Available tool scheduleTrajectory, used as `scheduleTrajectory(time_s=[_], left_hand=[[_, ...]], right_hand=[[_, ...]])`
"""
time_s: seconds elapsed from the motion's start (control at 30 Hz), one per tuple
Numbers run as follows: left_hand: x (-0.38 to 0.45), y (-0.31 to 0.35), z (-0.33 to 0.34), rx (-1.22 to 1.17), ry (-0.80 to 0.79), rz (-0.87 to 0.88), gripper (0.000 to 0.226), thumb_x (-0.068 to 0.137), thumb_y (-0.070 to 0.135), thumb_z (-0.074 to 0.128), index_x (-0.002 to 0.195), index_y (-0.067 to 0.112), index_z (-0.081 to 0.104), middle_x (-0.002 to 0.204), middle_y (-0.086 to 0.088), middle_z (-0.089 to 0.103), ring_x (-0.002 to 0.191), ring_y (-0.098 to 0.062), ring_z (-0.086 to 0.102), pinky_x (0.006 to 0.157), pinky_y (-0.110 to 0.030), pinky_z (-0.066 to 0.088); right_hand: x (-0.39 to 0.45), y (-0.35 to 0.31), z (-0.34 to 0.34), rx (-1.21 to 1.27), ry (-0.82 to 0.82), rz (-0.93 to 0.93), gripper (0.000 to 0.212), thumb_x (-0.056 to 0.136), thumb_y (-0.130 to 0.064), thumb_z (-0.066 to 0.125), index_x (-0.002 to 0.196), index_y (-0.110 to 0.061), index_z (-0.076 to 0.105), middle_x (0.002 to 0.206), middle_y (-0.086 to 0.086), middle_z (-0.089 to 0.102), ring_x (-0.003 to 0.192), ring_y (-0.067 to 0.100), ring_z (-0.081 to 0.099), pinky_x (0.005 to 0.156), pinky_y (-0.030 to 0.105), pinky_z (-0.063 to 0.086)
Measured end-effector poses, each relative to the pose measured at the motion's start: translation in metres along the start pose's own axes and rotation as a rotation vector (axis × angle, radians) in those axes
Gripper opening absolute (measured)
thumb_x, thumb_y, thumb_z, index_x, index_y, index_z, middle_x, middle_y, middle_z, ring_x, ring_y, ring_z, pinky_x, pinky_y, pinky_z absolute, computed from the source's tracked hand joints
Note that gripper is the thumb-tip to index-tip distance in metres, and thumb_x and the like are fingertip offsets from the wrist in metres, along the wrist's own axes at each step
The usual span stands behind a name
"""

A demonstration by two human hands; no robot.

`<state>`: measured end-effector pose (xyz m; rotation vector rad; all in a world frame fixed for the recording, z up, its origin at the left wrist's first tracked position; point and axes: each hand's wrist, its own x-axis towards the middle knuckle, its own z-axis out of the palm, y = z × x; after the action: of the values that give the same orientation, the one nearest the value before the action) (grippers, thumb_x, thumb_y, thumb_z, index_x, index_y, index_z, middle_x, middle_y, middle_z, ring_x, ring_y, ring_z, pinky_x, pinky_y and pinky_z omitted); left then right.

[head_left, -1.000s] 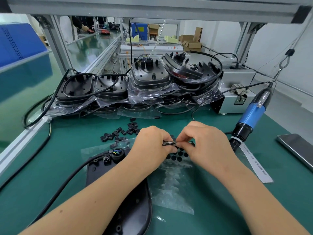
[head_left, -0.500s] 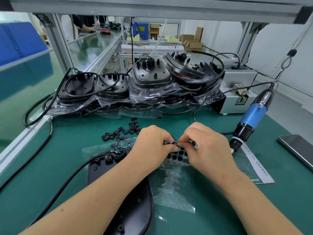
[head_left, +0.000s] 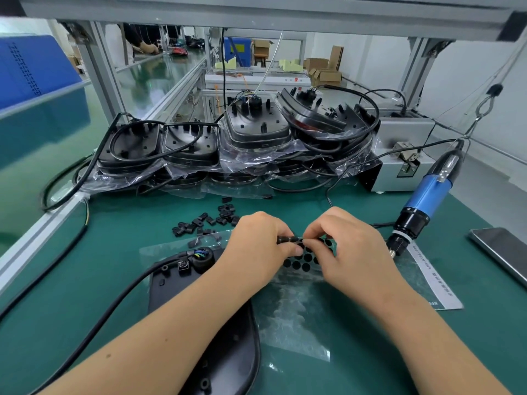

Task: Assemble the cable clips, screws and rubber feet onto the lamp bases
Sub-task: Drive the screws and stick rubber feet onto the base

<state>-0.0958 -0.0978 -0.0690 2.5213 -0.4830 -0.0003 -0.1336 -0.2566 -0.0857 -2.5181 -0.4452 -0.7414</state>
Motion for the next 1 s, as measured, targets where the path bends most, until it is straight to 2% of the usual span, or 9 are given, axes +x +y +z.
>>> scheduleTrajectory(time_s=[0.2,0.3,0.4,0.5,0.57,0.67,0.8,0.87,1.0], left_hand=[[-0.001,0.003,0.003,0.113,-0.031,0.024,0.029,0.087,0.042,0.066,0.102,0.018,0.072,0.078,0.003,0.061,0.076,-0.016,0.055,0.069,-0.026,0.044],[0.001,0.006,0.003,0.220,-0.108,0.013,0.036,0.090,0.042,0.062,0.114,0.016,0.069,0.100,-0.003,0.067,0.094,-0.021,0.061,0.080,-0.031,0.050],[0.005,0.008,0.001,0.326,-0.197,0.010,0.045,0.090,0.043,0.062,0.123,0.012,0.064,0.117,-0.007,0.065,0.108,-0.024,0.060,0.088,-0.034,0.050],[-0.001,0.008,-0.002,0.405,-0.249,0.040,0.048,0.089,0.042,0.065,0.121,0.006,0.061,0.118,-0.006,0.064,0.114,-0.026,0.058,0.093,-0.036,0.050],[-0.007,0.002,-0.017,0.381,-0.175,0.061,0.039,0.090,0.040,0.063,0.113,0.008,0.059,0.115,-0.001,0.061,0.118,-0.023,0.056,0.097,-0.035,0.047],[-0.019,-0.024,-0.056,0.230,0.075,0.043,0.041,0.091,0.039,0.061,0.128,0.021,0.063,0.130,0.003,0.061,0.123,-0.015,0.053,0.100,-0.025,0.037],[-0.042,-0.074,-0.088,0.000,0.386,-0.078,0.026,0.089,0.034,0.064,0.112,0.026,0.072,0.104,0.016,0.070,0.094,-0.003,0.059,0.085,-0.017,0.038],[-0.049,-0.093,-0.088,-0.050,0.452,-0.138,0.020,0.088,0.031,0.066,0.105,0.027,0.075,0.094,0.017,0.070,0.087,-0.002,0.059,0.080,-0.017,0.039],[-0.055,-0.109,-0.074,-0.148,0.475,-0.161,0.015,0.088,0.026,0.066,0.098,0.026,0.077,0.091,0.022,0.069,0.083,0.010,0.059,0.078,-0.003,0.037]], right_hand=[[-0.002,0.000,-0.003,0.035,-0.043,0.098,0.016,0.081,-0.012,0.074,0.076,-0.022,0.063,0.078,-0.012,0.059,0.080,0.011,0.054,0.073,0.033,0.044],[-0.002,-0.001,-0.008,0.163,-0.015,0.169,0.021,0.081,-0.009,0.073,0.074,-0.025,0.063,0.078,-0.017,0.060,0.083,0.002,0.055,0.078,0.023,0.041],[0.002,-0.007,-0.014,0.385,-0.030,0.282,0.025,0.082,-0.008,0.072,0.069,-0.029,0.067,0.073,-0.015,0.067,0.073,-0.001,0.060,0.071,0.010,0.042],[0.006,-0.016,-0.016,0.680,-0.155,0.502,0.018,0.084,-0.013,0.071,0.070,-0.025,0.073,0.070,-0.005,0.069,0.067,0.007,0.059,0.067,0.020,0.047],[0.008,-0.023,-0.014,0.822,-0.219,0.622,0.017,0.084,-0.014,0.070,0.069,-0.022,0.073,0.070,0.002,0.067,0.069,0.013,0.058,0.065,0.027,0.045],[0.009,-0.040,-0.008,0.958,-0.331,0.693,0.019,0.083,-0.012,0.070,0.066,-0.018,0.072,0.066,0.001,0.061,0.065,0.010,0.056,0.055,0.021,0.044],[0.006,-0.069,0.011,0.913,-0.517,0.698,0.024,0.085,-0.017,0.070,0.061,-0.021,0.068,0.060,-0.006,0.052,0.054,0.005,0.047,0.053,0.019,0.044],[0.006,-0.081,0.021,0.864,-0.548,0.718,0.022,0.083,-0.020,0.072,0.061,-0.023,0.069,0.060,-0.011,0.055,0.052,0.002,0.048,0.054,0.017,0.044],[0.006,-0.092,0.031,0.781,-0.548,0.772,0.018,0.080,-0.021,0.073,0.062,-0.023,0.072,0.066,-0.009,0.062,0.052,0.002,0.050,0.052,0.015,0.044]])
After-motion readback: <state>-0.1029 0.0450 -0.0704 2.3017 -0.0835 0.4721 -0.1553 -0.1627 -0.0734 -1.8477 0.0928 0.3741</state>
